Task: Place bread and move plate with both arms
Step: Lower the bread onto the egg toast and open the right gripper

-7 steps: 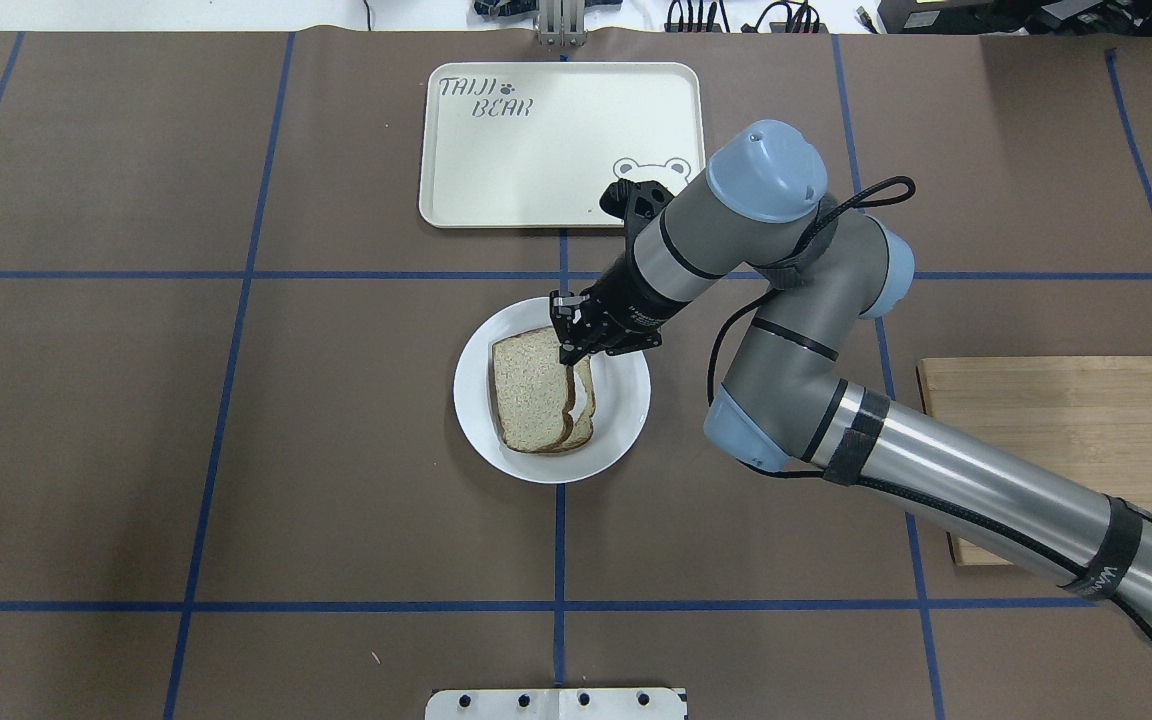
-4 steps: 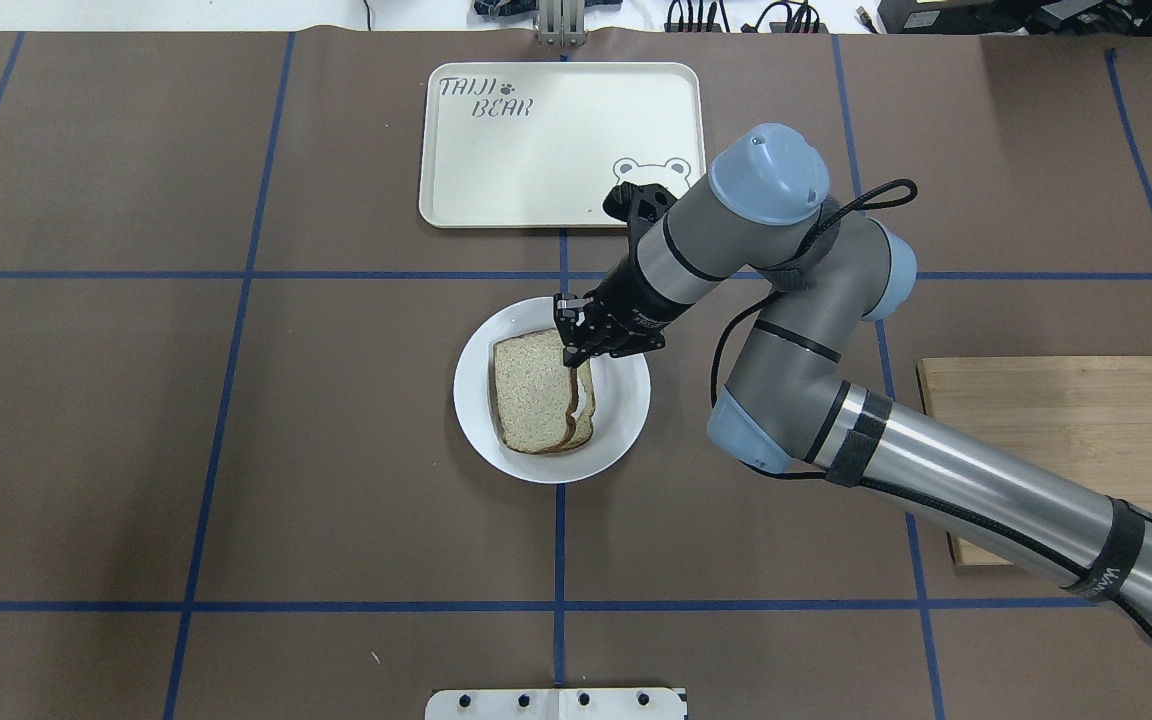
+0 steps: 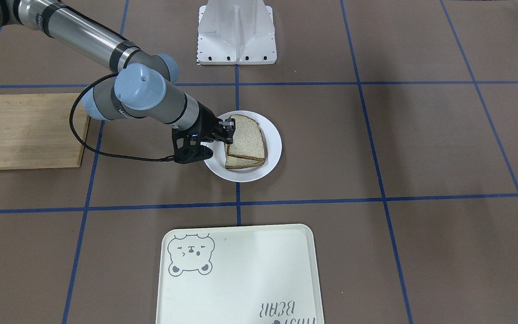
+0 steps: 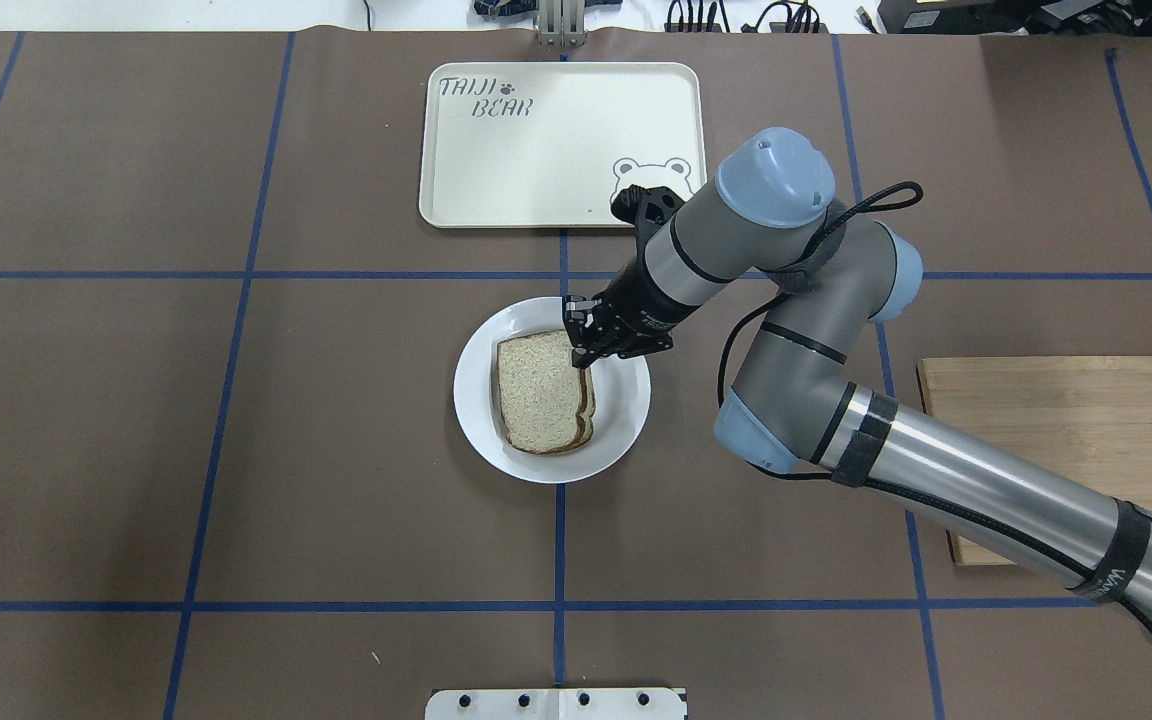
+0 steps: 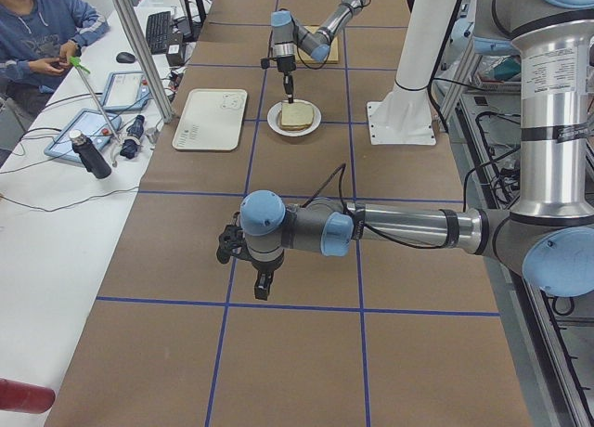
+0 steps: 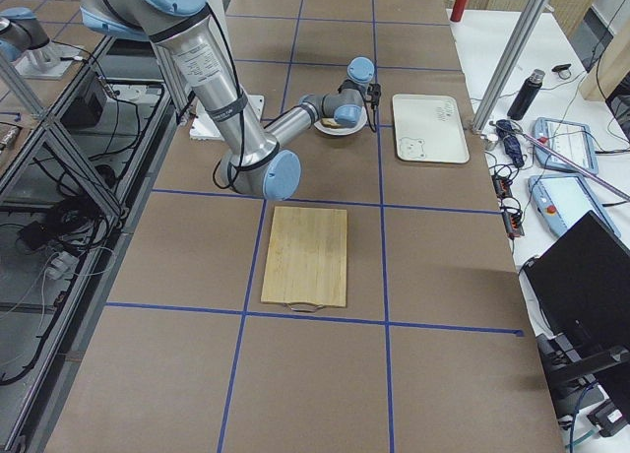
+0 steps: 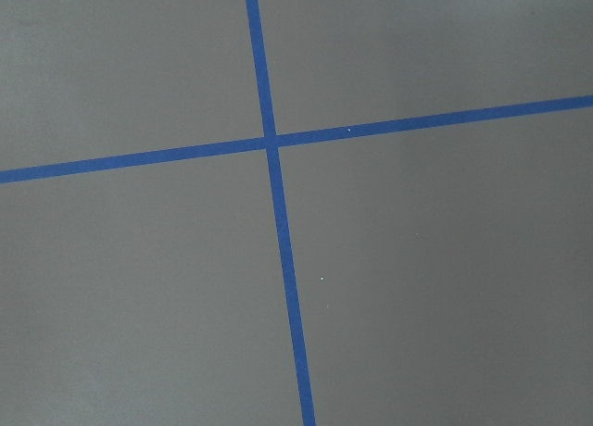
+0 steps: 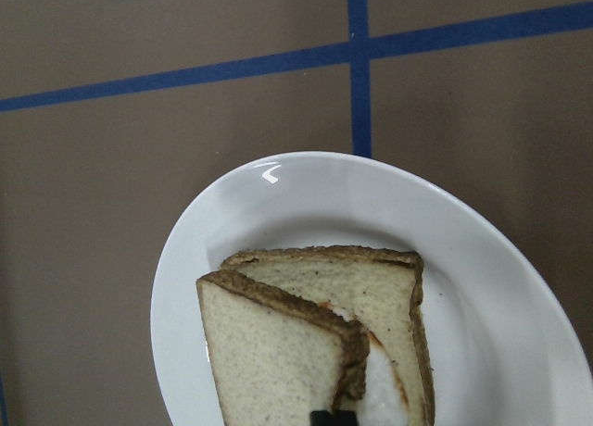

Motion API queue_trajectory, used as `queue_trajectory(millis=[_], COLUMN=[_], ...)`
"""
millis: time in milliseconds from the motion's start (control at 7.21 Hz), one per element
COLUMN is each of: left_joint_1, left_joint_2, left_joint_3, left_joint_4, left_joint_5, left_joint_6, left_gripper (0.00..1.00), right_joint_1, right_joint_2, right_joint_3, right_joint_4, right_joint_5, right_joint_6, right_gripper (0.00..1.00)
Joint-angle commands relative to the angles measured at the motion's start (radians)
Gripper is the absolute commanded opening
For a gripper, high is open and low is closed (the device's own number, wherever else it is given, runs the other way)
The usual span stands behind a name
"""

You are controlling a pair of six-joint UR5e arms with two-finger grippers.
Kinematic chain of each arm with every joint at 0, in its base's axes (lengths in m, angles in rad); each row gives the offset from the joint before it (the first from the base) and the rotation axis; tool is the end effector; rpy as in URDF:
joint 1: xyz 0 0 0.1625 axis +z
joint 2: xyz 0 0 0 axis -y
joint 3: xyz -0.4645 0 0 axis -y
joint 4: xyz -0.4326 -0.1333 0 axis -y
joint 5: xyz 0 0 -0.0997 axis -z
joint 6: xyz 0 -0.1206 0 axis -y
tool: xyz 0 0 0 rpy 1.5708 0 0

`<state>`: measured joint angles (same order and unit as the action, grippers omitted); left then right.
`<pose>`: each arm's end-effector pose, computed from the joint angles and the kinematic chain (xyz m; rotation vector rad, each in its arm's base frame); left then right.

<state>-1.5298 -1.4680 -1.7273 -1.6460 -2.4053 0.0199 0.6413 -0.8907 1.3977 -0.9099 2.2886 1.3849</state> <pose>-0.0237 -0.4950 0.6688 0.1126 0.8349 0.1110 -0.6031 -0.5176 0.2575 -0.1303 -1.2643 -0.0264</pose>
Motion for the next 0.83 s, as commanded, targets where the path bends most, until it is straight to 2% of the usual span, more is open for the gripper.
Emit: queue_trajectory(millis=[0,416,554,693], left_joint_1=[-0.001,0.000,0.002,0.020], left_joint_2=[0.000,-0.002,-0.009,-0.017], left_joint_3=[-0.003,-0.005,-0.017,-0.037], left_joint_4=[0.000,0.000,-0.005,-0.076], left_joint_5=[0.000,0.000,-0.018,-0.105], left_joint_6=[0.000,-0.005,-0.082,-0.247], left_gripper=[0.98,0.98,0.98,0.98], right_joint_1=[-0.002,0.004,0.026,0.052], right_joint_2=[-0.001,-0.017,-0.049,-0.126], right_joint_3=[-0.003,0.007,0.033,0.105], right_joint_4=[0.000,0.000,0.000,-0.006], right_joint_5=[-0.024,-0.024,-0.017,-0.029], right_joint_6=[0.006,0.008,0.005,0.003], right_gripper=[0.99,1.00,1.00,1.00])
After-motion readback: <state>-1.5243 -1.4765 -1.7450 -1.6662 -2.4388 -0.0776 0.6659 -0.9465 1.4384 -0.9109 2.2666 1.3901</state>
